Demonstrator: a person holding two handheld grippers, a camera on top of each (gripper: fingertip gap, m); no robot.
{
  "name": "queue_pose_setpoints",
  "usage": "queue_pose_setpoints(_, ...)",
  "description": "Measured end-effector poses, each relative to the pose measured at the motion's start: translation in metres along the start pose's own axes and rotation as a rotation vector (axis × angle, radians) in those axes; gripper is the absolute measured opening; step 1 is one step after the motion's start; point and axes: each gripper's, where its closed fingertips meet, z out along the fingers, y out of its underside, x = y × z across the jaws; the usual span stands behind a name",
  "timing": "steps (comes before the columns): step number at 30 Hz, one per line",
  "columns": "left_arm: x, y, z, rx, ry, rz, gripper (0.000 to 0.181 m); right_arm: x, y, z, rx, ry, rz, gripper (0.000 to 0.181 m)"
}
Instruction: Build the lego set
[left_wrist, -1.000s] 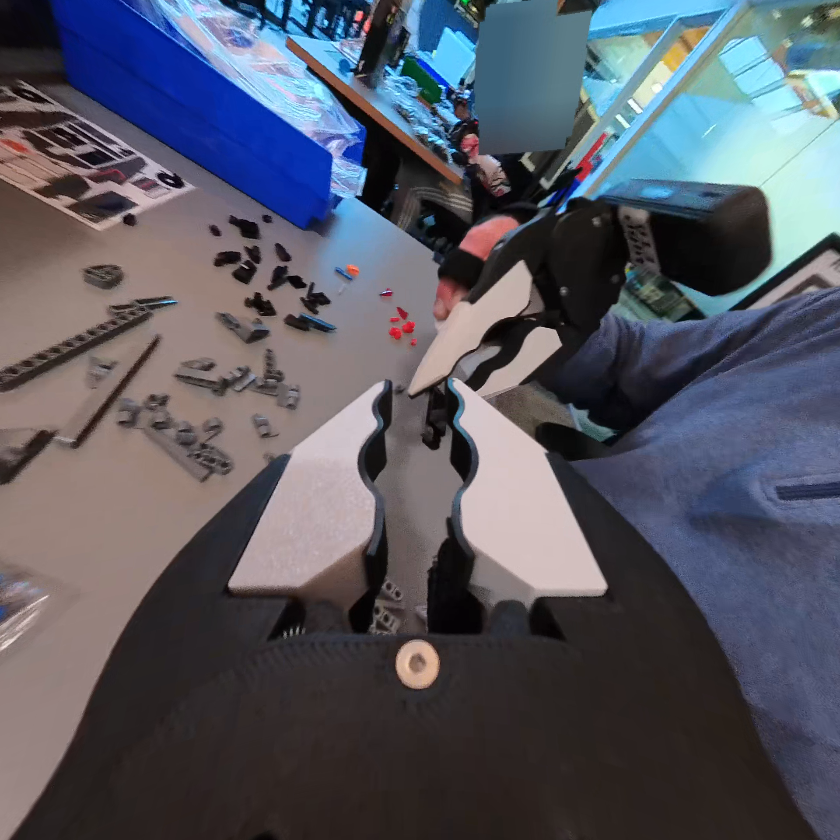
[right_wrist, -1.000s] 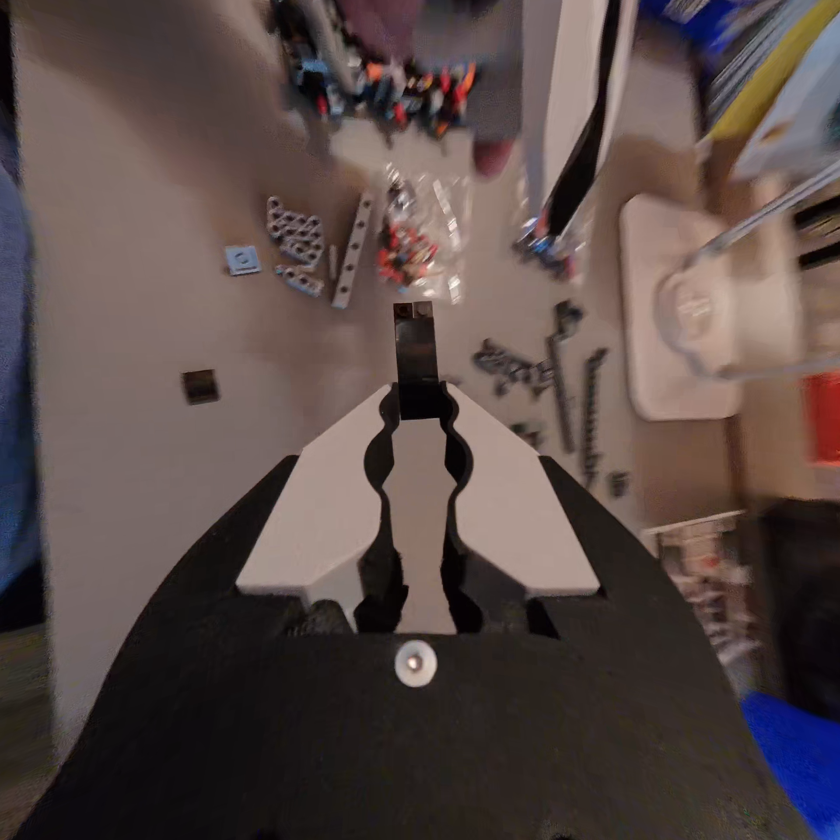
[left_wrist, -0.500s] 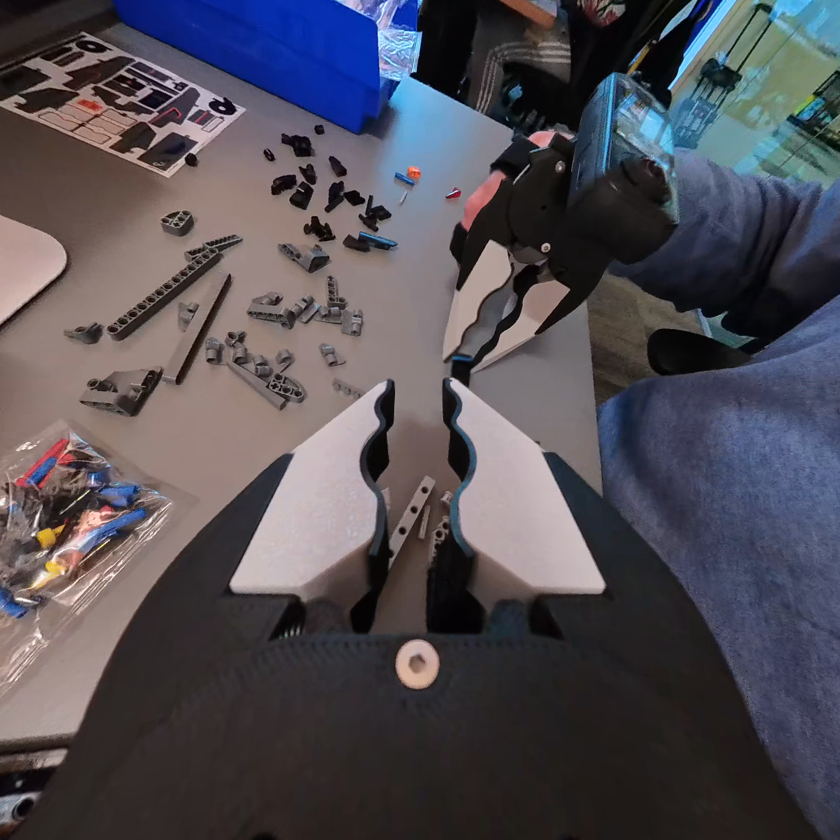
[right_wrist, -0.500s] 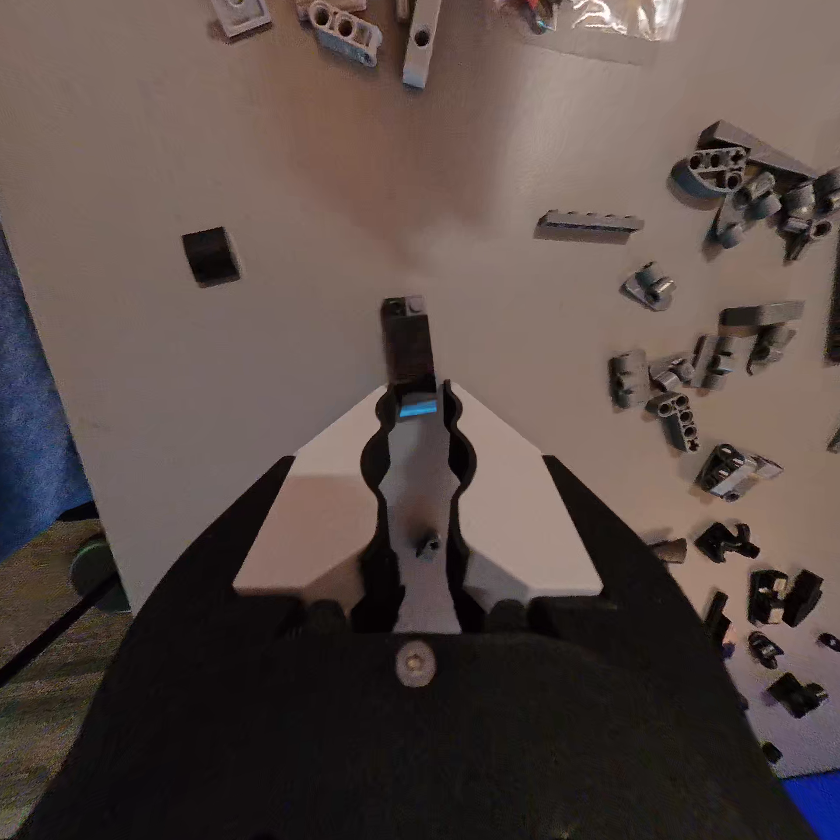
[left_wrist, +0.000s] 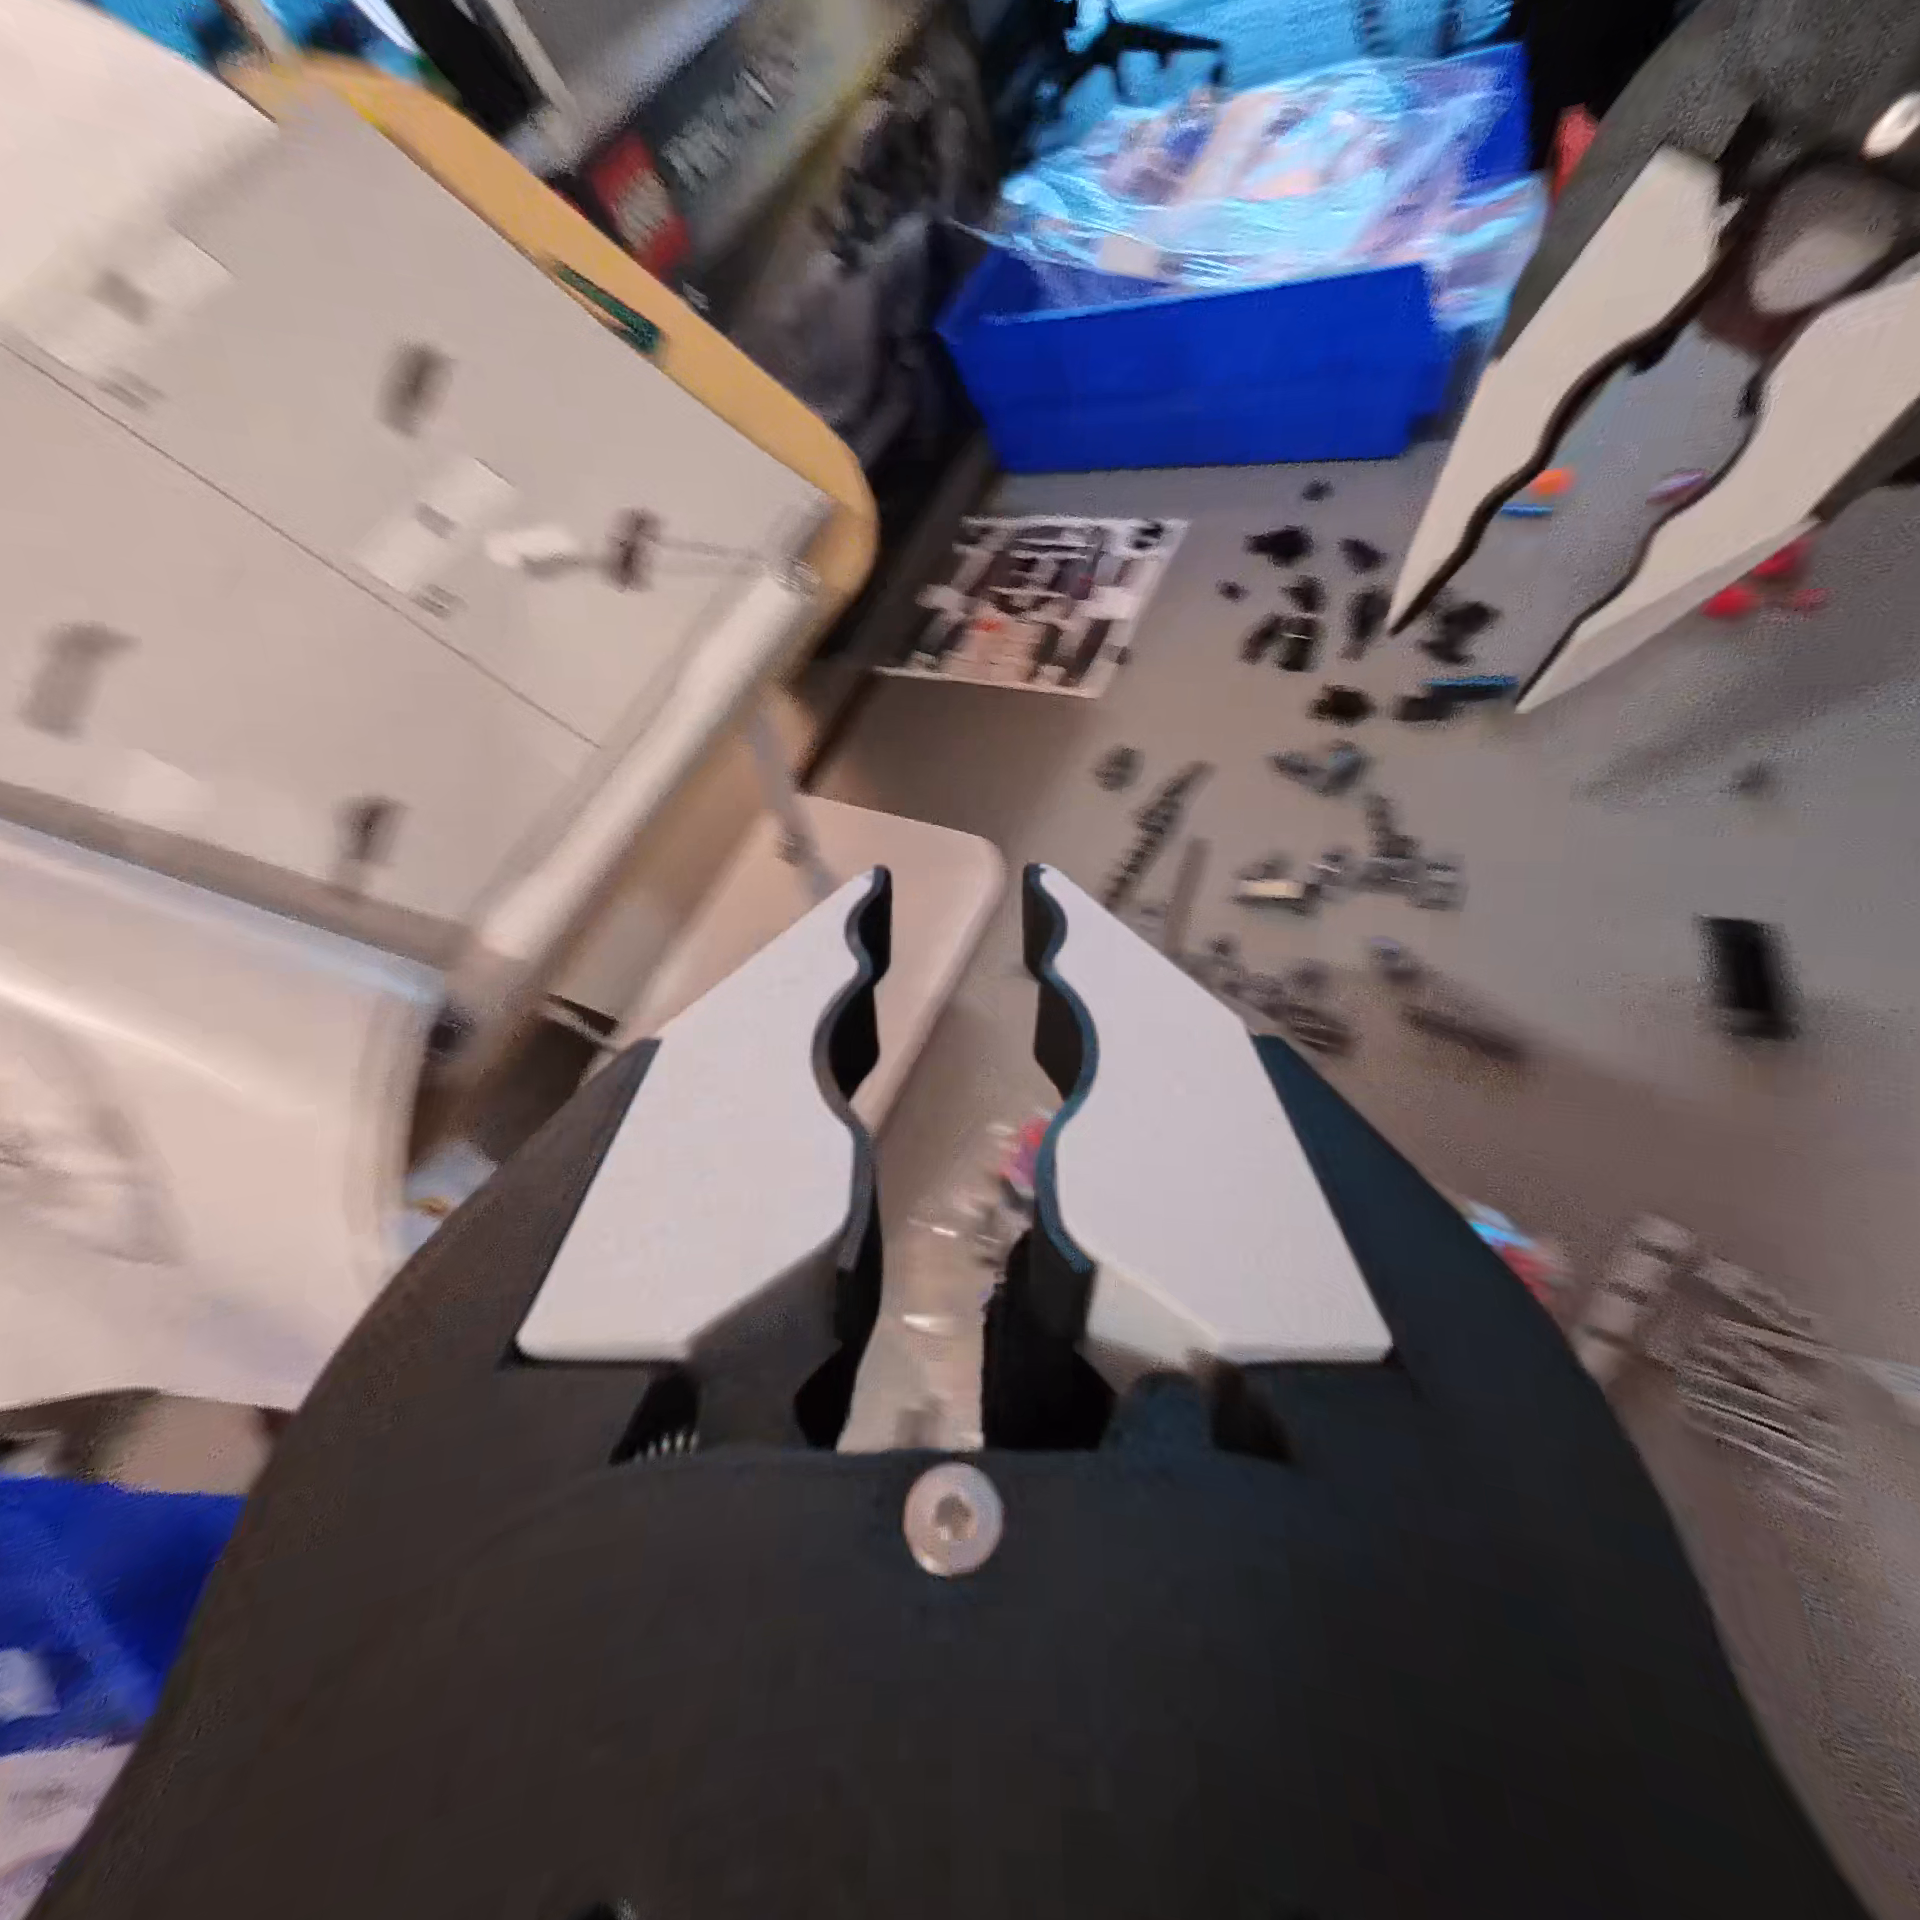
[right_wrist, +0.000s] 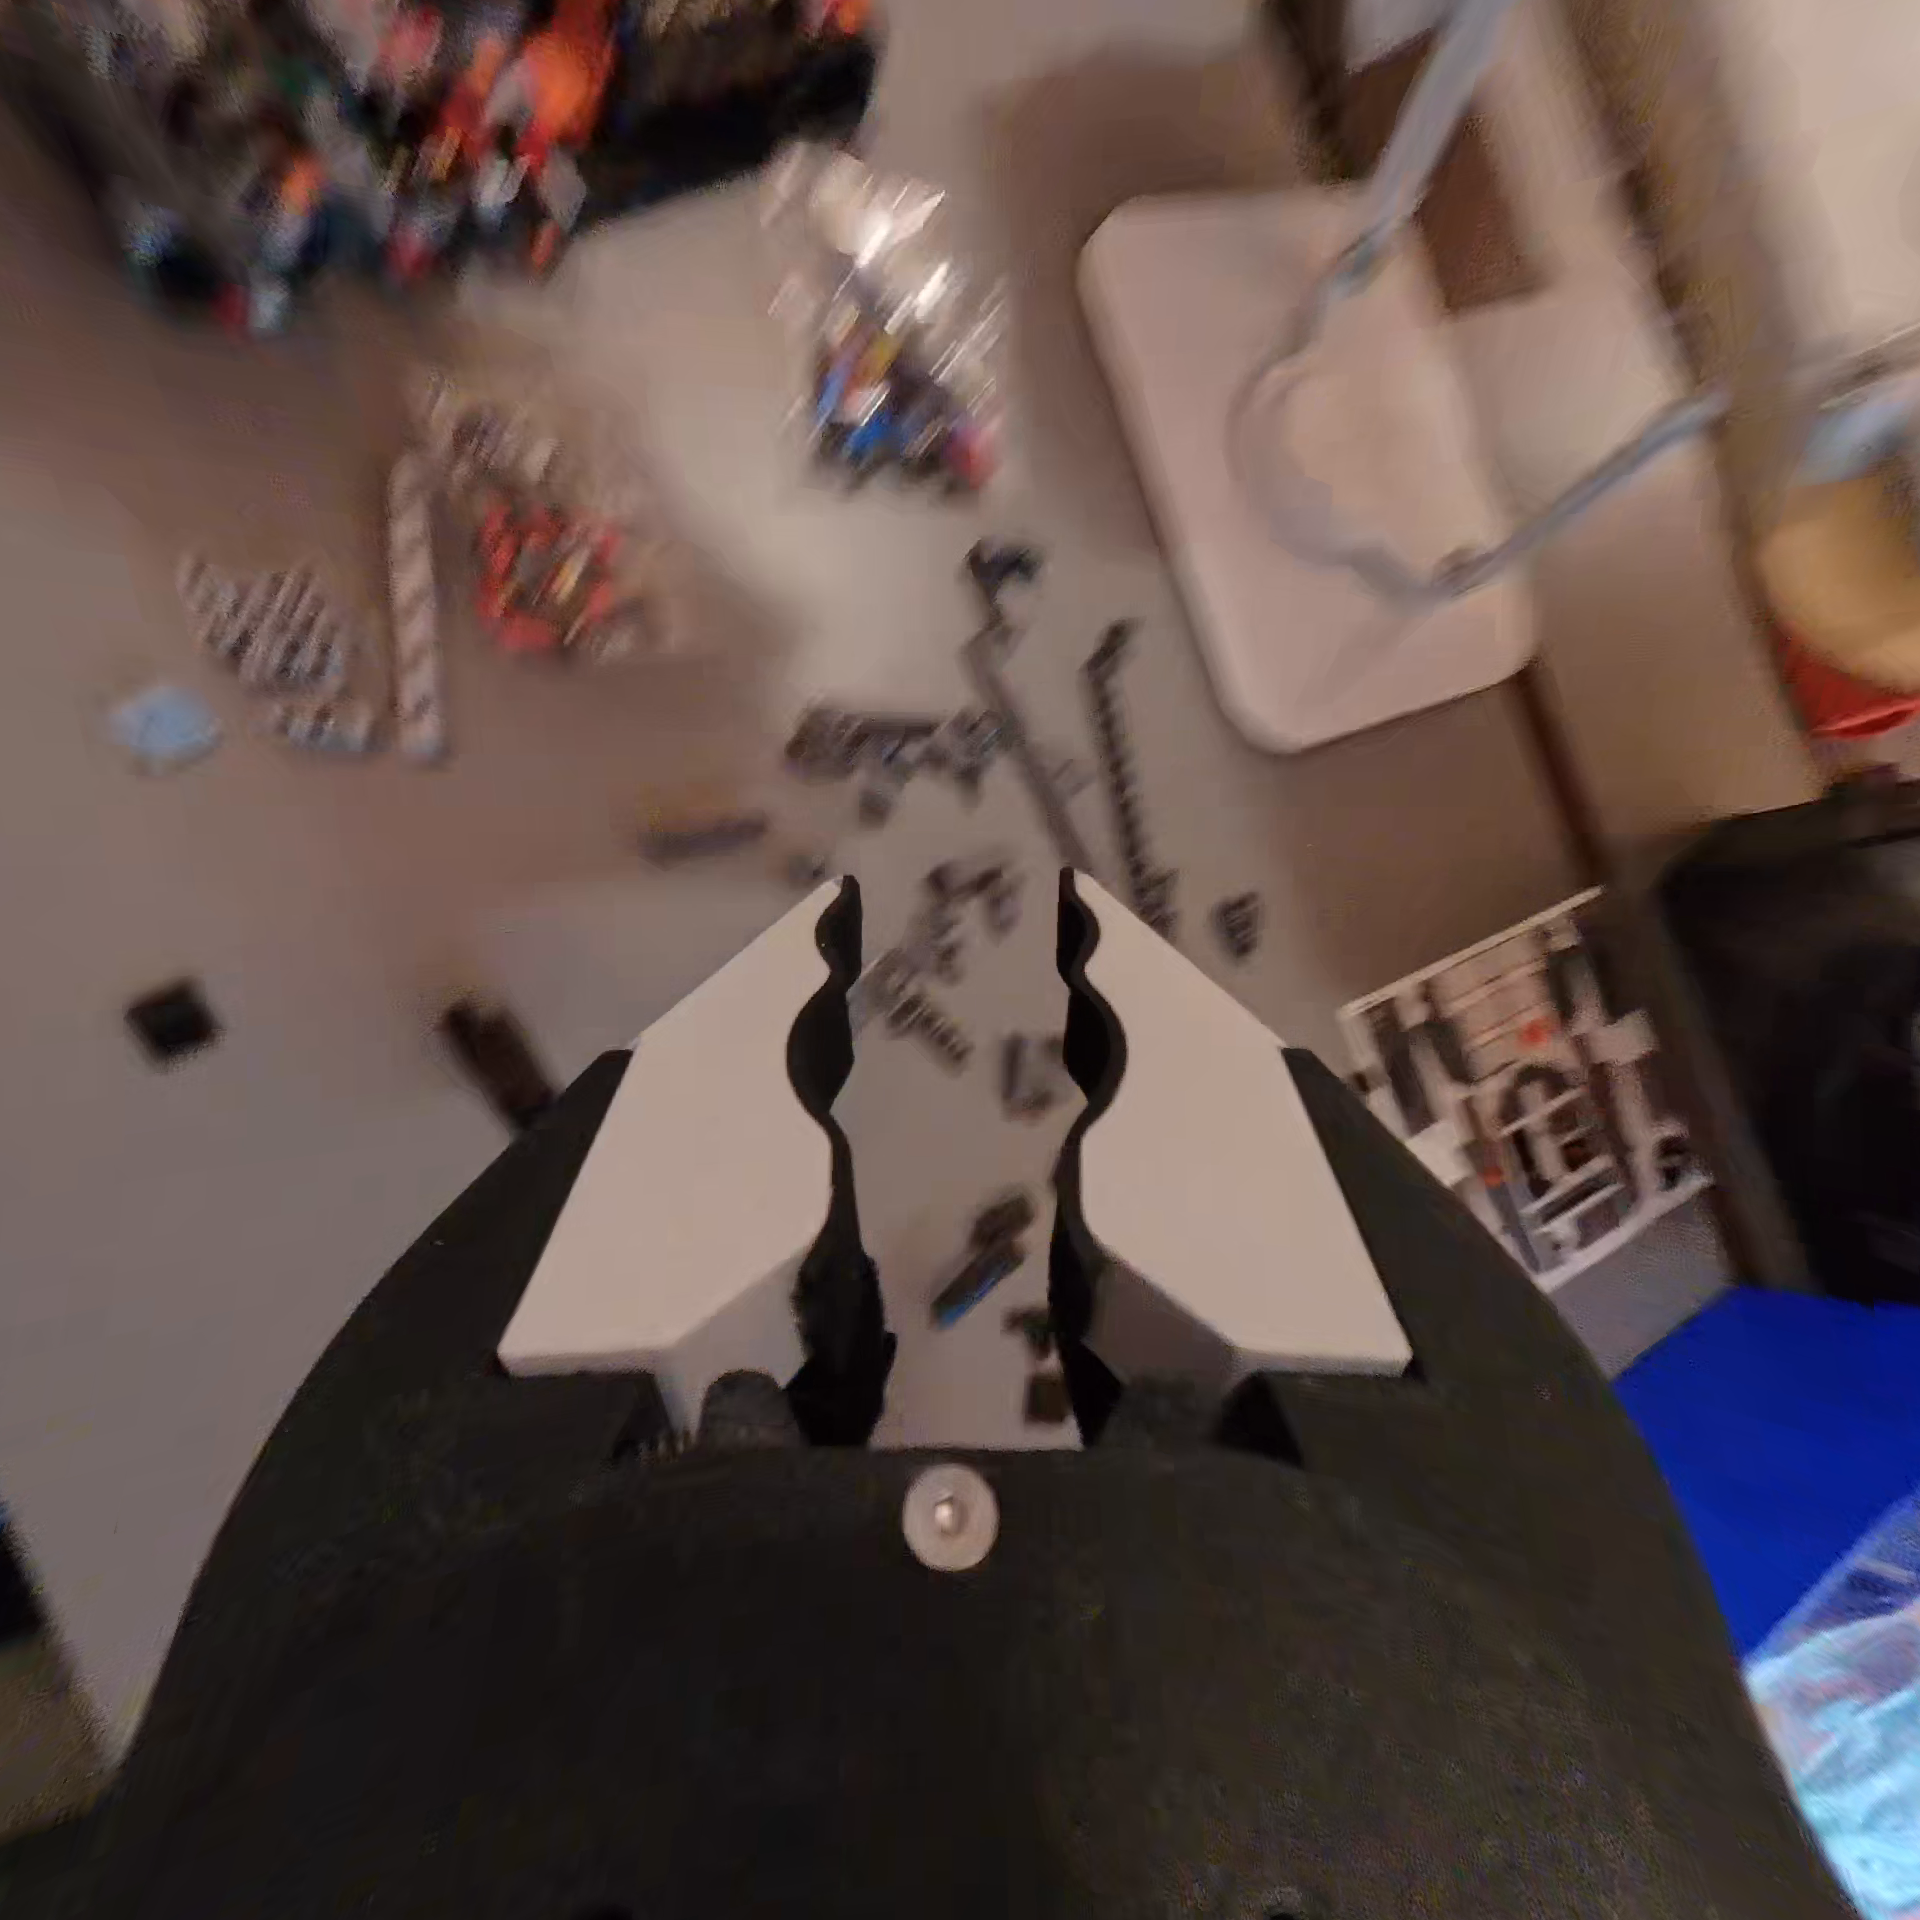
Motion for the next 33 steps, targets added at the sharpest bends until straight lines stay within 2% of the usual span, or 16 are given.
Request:
queue_pose_setpoints(3, -0.051, -0.02, 0.01, -0.015, -0.144, 0.154, 0.021, 0.062, -0.055, -0.008, 0.147, 0.111, 0.08, 0.034)
queue_pose_setpoints(6, -0.083, -0.028, 0.032, -0.028, -0.163, 0.234, 0.017, 0.123, -0.092, 0.002, 0.214, 0.207, 0.143, 0.034)
queue_pose_setpoints(10, -0.123, -0.012, 0.065, -0.154, -0.245, 0.427, 0.008, 0.188, -0.12, 0.03, 0.216, 0.367, 0.13, 0.027)
queue_pose_setpoints(12, -0.147, 0.009, 0.073, -0.258, -0.294, 0.425, 0.003, 0.206, -0.126, 0.046, 0.193, 0.394, 0.139, 0.026)
queue_pose_setpoints(13, -0.154, 0.015, 0.074, -0.268, -0.3, 0.407, 0.002, 0.214, -0.127, 0.051, 0.181, 0.416, 0.136, 0.024)
queue_pose_setpoints(14, -0.162, 0.02, 0.073, -0.268, -0.311, 0.38, 0.0, 0.22, -0.127, 0.055, 0.168, 0.432, 0.133, 0.023)
queue_pose_setpoints(17, -0.181, 0.029, 0.061, -0.255, -0.364, 0.376, 0.0, 0.227, -0.123, 0.07, 0.129, 0.413, 0.109, 0.002)
queue_pose_setpoints(21, -0.188, 0.044, 0.056, -0.264, -0.371, 0.443, 0.0, 0.226, -0.122, 0.072, 0.127, 0.404, 0.055, 0.001)
queue_pose_setpoints(26, -0.177, 0.044, 0.062, -0.26, -0.351, 0.439, 0.0, 0.229, -0.119, 0.068, 0.143, 0.354, 0.041, 0.002)
queue_pose_setpoints(30, -0.169, 0.047, 0.067, -0.308, -0.352, 0.464, 0.0, 0.234, -0.111, 0.061, 0.178, 0.331, 0.077, 0.004)
queue_pose_setpoints(33, -0.17, 0.046, 0.068, -0.31, -0.349, 0.451, 0.0, 0.236, -0.106, 0.058, 0.278, 0.332, 0.209, 0.004)
